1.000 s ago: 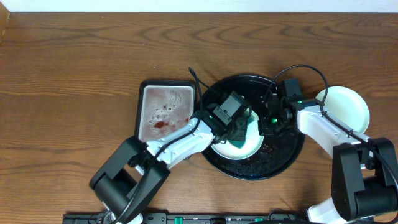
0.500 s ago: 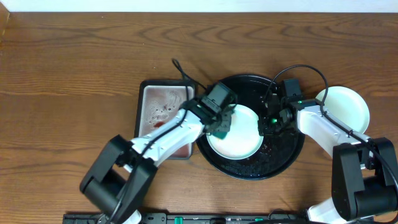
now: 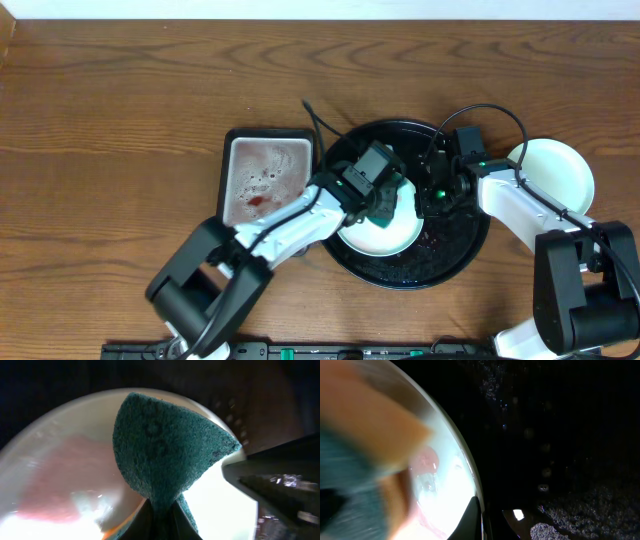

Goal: Clean dirty plates on tray and stack at the side
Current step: 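Scrub the last green plate with the sponge in the left gripper, then return the sponge to the grey tray with the left gripper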

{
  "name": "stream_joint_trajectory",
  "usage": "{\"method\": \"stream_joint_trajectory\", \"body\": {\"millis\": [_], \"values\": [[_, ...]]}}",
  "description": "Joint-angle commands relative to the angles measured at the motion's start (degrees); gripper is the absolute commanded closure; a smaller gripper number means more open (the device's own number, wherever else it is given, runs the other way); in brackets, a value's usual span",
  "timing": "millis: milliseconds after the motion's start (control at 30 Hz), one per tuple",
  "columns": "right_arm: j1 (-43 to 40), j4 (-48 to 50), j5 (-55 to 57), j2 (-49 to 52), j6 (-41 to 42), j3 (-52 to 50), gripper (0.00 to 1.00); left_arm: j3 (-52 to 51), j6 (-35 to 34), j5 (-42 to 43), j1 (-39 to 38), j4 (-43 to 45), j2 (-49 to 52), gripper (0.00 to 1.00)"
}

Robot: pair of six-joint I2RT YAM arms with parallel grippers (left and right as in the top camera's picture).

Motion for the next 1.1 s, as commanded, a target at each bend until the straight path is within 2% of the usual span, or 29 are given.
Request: {"method": "stream_joint_trajectory", "body": {"millis": [0,67,200,267,333,533,700,800,867,933,1067], "values": [[1.0,-0.5,0.8,1.7,0.2,-1.7,0.99,-0.2,-1.3,0.0,0.2,-1.5,2.1,0.93],[1.0,-0.5,0.8,1.7,0.2,-1.7,0.99,-0.2,-1.8,0.8,0.1,-3.4,2.1,0.93],[1.0,-0.5,0.8,1.7,0.2,-1.7,0.99,-0.2,-1.9,12.6,0.2,-8.3,2.1,0.93],[1.0,-0.4,0.8,1.7,0.2,-1.7,0.99,-0.2,-3.1,14.1,0.2,-10.7,2.1,0.92],[1.0,-0.4,0.8,1.7,0.2,-1.7,0.99,-0.2,-3.0,13.1,0.2,-12.8,2.1,0.93],[1.0,-0.5,0.8,1.7,0.2,-1.7,0.99,0.0,-0.6,2.5,3.8,-14.1,-2.2,0.93],[1.0,0.2,0.8,1.7,0.2,-1.7,0.99,0.2,1.3,0.8,10.4,-14.4,-11.1,0.93],[1.0,0.9,0.8,1.7,0.2,-1.7,0.91,0.2,1.3,0.7,15.1,-16.0,-15.1,0.93],[1.0,1.1,0.8,1.7,0.2,-1.7,0.92,0.2,1.8,0.7,19.1,-18.4,-16.5,0.92],[1.0,1.3,0.8,1.7,0.2,-1.7,0.98,0.1,3.2,0.7,22.3,-20.5,-16.4,0.93],[1.0,2.2,-0.4,1.7,0.2,-1.7,0.99,-1.1,5.0,1.0,27.2,-22.7,-16.1,0.93]]}}
